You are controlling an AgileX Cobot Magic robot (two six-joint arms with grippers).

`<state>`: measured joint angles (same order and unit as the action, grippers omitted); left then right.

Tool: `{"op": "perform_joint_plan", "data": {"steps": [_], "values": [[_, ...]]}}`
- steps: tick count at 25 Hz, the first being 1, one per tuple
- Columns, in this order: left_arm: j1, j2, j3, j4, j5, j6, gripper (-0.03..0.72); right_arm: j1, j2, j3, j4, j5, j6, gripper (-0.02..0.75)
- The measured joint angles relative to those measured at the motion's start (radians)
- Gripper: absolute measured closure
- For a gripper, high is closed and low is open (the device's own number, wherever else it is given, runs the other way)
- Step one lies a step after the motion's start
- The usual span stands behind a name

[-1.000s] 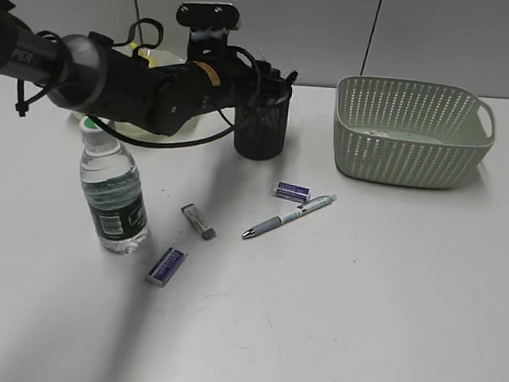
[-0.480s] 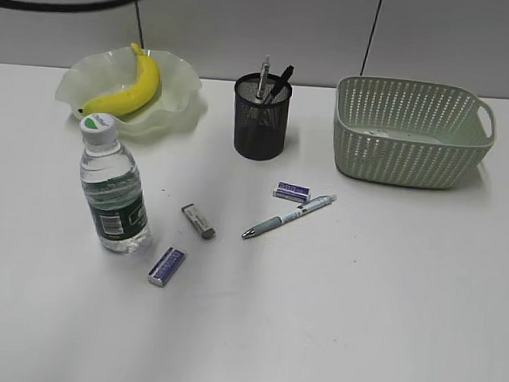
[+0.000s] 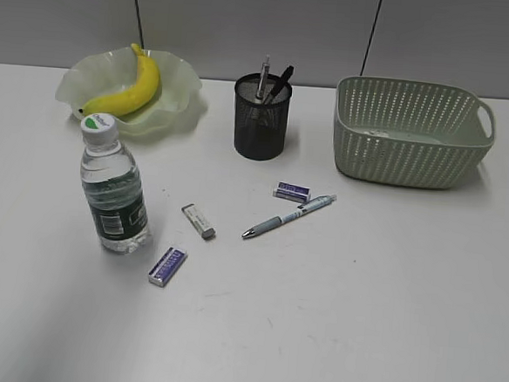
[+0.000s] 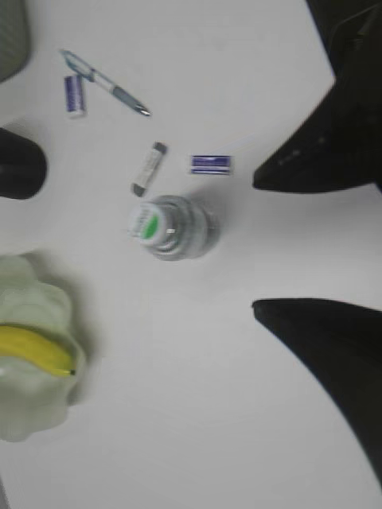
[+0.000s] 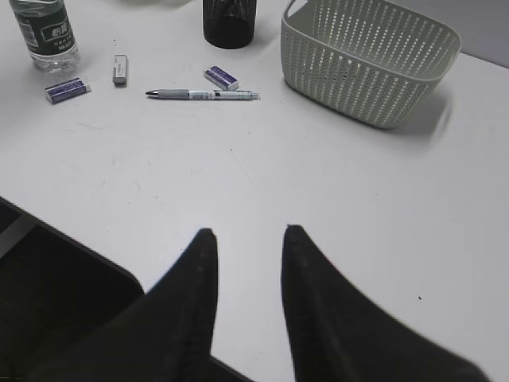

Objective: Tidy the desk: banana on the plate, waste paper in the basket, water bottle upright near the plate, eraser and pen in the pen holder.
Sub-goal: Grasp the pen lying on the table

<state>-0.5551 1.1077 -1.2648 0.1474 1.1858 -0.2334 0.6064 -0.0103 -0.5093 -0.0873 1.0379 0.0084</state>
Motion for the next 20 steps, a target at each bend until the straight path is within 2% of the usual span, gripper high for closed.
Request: {"op": "perform_joint_plan", "data": {"steps": [7,10,15,18,20], "values": [[0.000,-0.524,0.515,-0.074,-0.007,0.000,0.367,0.000,0.000,0.000,0.000,-0.001,0.001,0.500],[0.000,-0.755,0.669,-0.122,-0.032,0.000,0.369,0.000,0.036,-0.012,0.000,-0.031,0.001,0.500],[0.000,-1.070,0.715,-0.100,-0.119,0.003,0.371,0.000,0.347,-0.090,0.008,-0.204,0.001,0.500],[0.000,-1.113,0.722,-0.084,-0.117,0.013,0.372,0.000,0.655,-0.200,0.039,-0.256,0.012,0.500],[0.000,-1.101,0.726,-0.096,-0.120,0.035,0.377,0.000,0.887,-0.296,0.071,-0.256,0.089,0.500]]}}
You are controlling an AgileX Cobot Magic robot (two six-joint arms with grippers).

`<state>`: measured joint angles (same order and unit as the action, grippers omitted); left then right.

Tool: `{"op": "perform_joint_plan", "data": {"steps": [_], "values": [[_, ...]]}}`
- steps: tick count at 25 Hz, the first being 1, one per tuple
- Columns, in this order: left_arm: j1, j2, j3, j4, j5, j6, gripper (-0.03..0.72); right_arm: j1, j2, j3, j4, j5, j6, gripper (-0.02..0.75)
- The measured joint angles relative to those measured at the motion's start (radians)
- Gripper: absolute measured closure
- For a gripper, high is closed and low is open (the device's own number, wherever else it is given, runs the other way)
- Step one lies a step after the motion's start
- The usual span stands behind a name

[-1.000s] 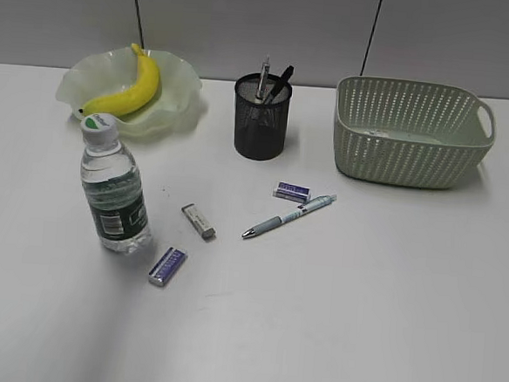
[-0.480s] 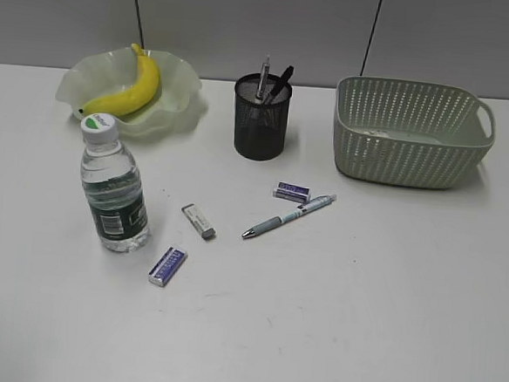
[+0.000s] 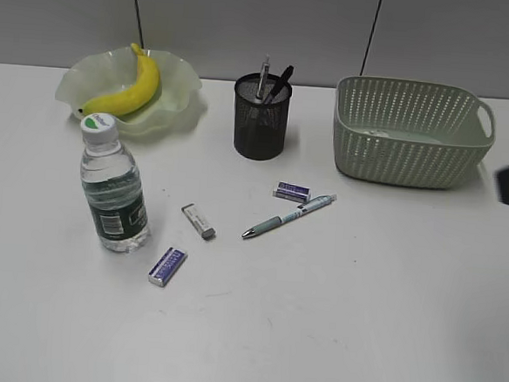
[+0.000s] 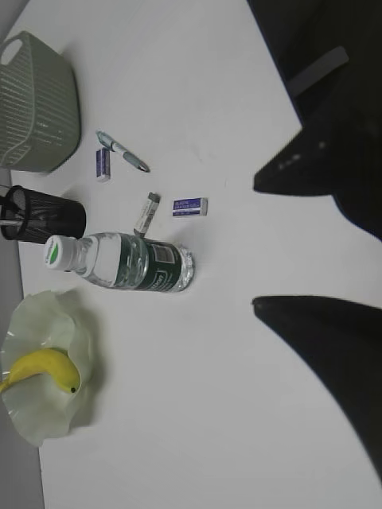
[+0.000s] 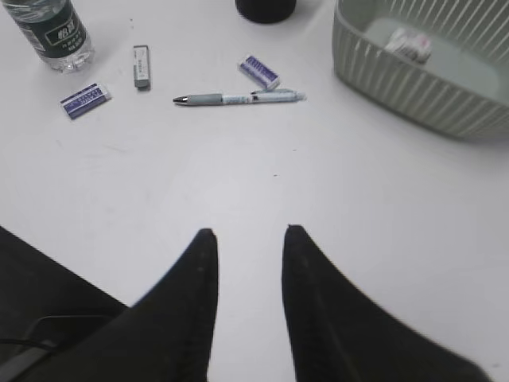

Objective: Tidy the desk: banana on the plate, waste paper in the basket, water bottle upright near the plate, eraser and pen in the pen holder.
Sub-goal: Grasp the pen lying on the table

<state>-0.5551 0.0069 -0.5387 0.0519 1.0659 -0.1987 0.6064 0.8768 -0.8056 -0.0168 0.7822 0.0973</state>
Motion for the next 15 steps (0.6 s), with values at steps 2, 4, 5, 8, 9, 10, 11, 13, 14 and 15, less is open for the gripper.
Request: {"op": "perform_joint_plan", "data": {"steps": [2,4,5,8,9,10,11,13,14,15], "values": [[0.000,0.003,0.000,-0.025,-0.002,0.047,0.388,0.000,0.198,-0.103,0.003,0.014,0.167,0.495],[-0.001,0.003,0.000,-0.045,-0.004,0.077,0.399,0.000,0.412,-0.217,0.000,0.053,0.344,0.458],[-0.001,0.003,0.000,-0.052,-0.005,0.084,0.405,0.000,0.518,-0.272,0.005,0.078,0.406,0.421],[-0.001,0.003,0.000,-0.052,-0.005,0.094,0.405,0.000,0.798,-0.414,0.059,0.144,0.490,0.252],[-0.001,0.003,0.000,-0.052,-0.005,0.097,0.405,0.000,0.872,-0.453,0.093,0.158,0.503,0.197],[-0.001,0.003,0.000,-0.052,-0.005,0.097,0.405,0.000,0.954,-0.501,0.123,0.172,0.524,0.141],[-0.001,0.003,0.000,-0.052,-0.005,0.097,0.405,0.000,1.027,-0.552,0.145,0.187,0.555,0.110],[-0.001,0.003,0.000,-0.052,-0.005,0.097,0.405,0.000,1.137,-0.655,0.168,0.217,0.633,0.090],[-0.001,0.003,0.000,-0.052,-0.005,0.097,0.405,0.000,1.187,-0.715,0.169,0.237,0.680,0.085],[-0.001,0.003,0.000,-0.052,-0.005,0.097,0.405,0.000,1.231,-0.776,0.168,0.252,0.728,0.083]]}}
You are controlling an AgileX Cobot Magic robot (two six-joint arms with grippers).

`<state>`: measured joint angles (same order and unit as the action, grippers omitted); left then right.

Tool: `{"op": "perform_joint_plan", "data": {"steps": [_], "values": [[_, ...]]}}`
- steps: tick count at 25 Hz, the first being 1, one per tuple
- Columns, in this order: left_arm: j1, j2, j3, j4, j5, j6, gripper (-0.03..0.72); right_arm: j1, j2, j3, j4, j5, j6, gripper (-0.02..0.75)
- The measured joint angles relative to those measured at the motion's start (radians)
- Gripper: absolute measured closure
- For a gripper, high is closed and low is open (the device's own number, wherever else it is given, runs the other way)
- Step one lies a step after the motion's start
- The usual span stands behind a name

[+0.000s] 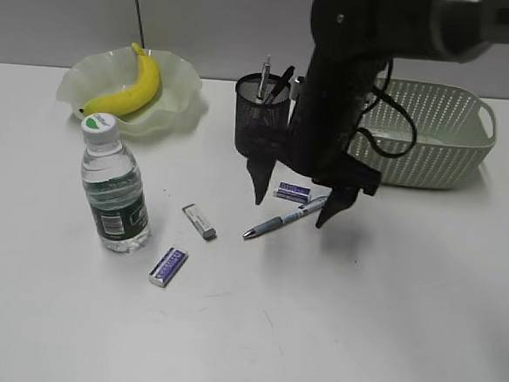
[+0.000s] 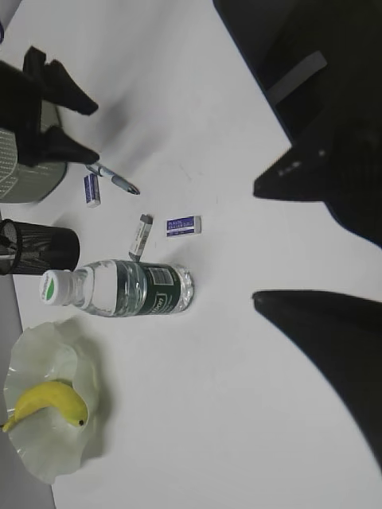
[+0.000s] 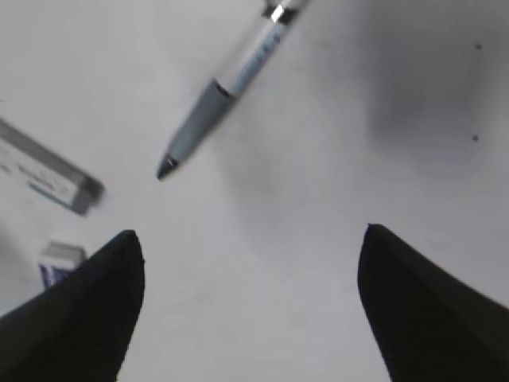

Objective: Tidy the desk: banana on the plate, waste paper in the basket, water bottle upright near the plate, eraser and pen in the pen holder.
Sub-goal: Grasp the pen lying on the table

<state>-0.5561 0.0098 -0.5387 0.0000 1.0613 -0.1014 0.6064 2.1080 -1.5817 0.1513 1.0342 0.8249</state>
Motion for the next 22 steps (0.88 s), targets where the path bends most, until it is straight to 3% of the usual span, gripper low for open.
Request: {"op": "perform_joint_plan", "data": {"steps": [8,19,22], "values": [[0.000,0.000,0.000,0.000,0.000,0.000,0.405,0.000,0.236,-0.351,-0.042,0.147,0.222,0.086],[0.000,0.000,0.000,0.000,0.000,0.000,0.407,0.000,0.337,-0.382,-0.098,0.164,0.262,0.149],[0.000,0.000,0.000,0.000,0.000,0.000,0.407,0.000,0.360,-0.386,-0.067,0.166,0.237,0.267]]}}
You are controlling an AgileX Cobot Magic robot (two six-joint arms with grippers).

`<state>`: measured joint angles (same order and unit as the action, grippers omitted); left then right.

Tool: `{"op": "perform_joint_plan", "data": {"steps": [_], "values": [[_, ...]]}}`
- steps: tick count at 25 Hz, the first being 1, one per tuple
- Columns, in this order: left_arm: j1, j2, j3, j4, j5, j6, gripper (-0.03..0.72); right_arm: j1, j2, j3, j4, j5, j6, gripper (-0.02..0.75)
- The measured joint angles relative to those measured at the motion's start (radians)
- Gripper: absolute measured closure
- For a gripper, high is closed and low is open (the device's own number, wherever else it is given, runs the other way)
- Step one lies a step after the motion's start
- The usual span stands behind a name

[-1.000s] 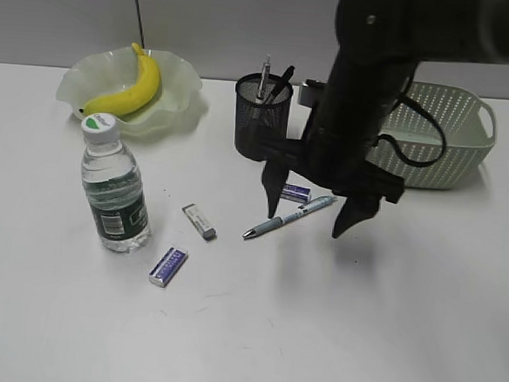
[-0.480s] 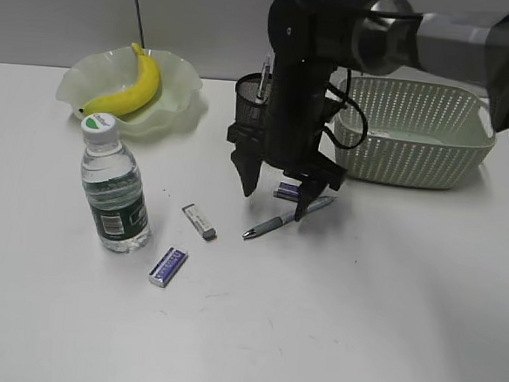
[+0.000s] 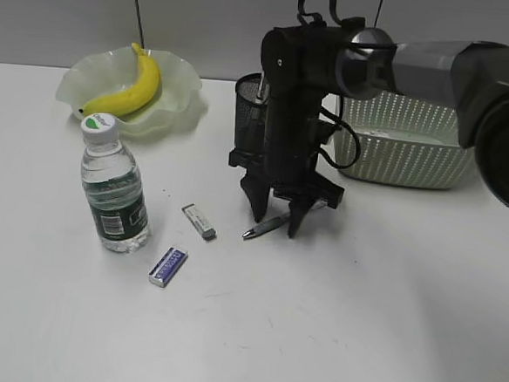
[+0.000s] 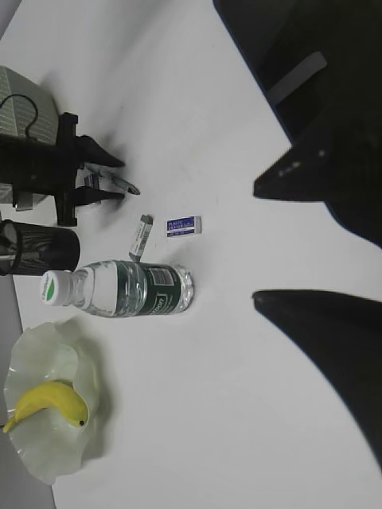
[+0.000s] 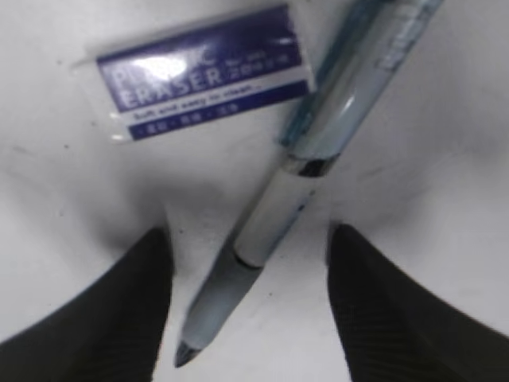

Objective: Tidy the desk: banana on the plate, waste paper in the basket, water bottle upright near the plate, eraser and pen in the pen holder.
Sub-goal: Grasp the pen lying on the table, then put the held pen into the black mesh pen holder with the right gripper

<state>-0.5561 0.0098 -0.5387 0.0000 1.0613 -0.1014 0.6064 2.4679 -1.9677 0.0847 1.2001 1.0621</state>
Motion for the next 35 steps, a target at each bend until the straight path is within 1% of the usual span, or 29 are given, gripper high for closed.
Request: {"op": "perform_joint_plan", "data": {"steps": [1,3,4,10,13,14,16,18,19,22,24,27,29,32,35], "values": [[0.000,0.000,0.000,0.000,0.000,0.000,0.407,0.000,0.003,-0.004,0.015,0.000,-0.012,0.353],[0.000,0.000,0.000,0.000,0.000,0.000,0.407,0.000,0.006,-0.006,0.035,0.001,-0.035,0.566],[0.000,0.000,0.000,0.000,0.000,0.000,0.407,0.000,0.006,-0.006,0.038,0.002,-0.038,0.629],[0.000,0.000,0.000,0.000,0.000,0.000,0.409,0.000,-0.003,-0.004,0.037,0.002,-0.028,0.627],[0.000,0.000,0.000,0.000,0.000,0.000,0.411,0.013,-0.052,0.002,-0.018,0.005,0.010,0.627],[0.000,0.000,0.000,0.000,0.000,0.000,0.411,0.022,-0.078,0.002,-0.064,0.015,0.020,0.627],[0.000,0.000,0.000,0.000,0.000,0.000,0.411,0.047,-0.152,0.002,-0.184,-0.012,0.029,0.627],[0.000,0.000,0.000,0.000,0.000,0.000,0.411,0.078,-0.215,0.002,-0.359,-0.054,0.029,0.627],[0.000,0.000,0.000,0.000,0.000,0.000,0.411,0.092,-0.244,0.002,-0.449,-0.085,0.028,0.627],[0.000,0.000,0.000,0.000,0.000,0.000,0.411,0.109,-0.288,0.002,-0.672,-0.223,0.020,0.627],[0.000,0.000,0.000,0.000,0.000,0.000,0.412,0.107,-0.290,0.001,-0.766,-0.326,0.015,0.627],[0.000,0.000,0.000,0.000,0.000,0.000,0.420,0.085,-0.275,0.001,-0.818,-0.466,0.013,0.627],[0.000,0.000,0.000,0.000,0.000,0.000,0.422,0.072,-0.251,0.001,-0.833,-0.532,0.013,0.627],[0.000,0.000,0.000,0.000,0.000,0.000,0.422,0.055,-0.195,0.002,-0.869,-0.596,0.019,0.627],[0.000,0.000,0.000,0.000,0.000,0.000,0.422,0.045,-0.151,0.002,-0.903,-0.621,0.021,0.627]]}}
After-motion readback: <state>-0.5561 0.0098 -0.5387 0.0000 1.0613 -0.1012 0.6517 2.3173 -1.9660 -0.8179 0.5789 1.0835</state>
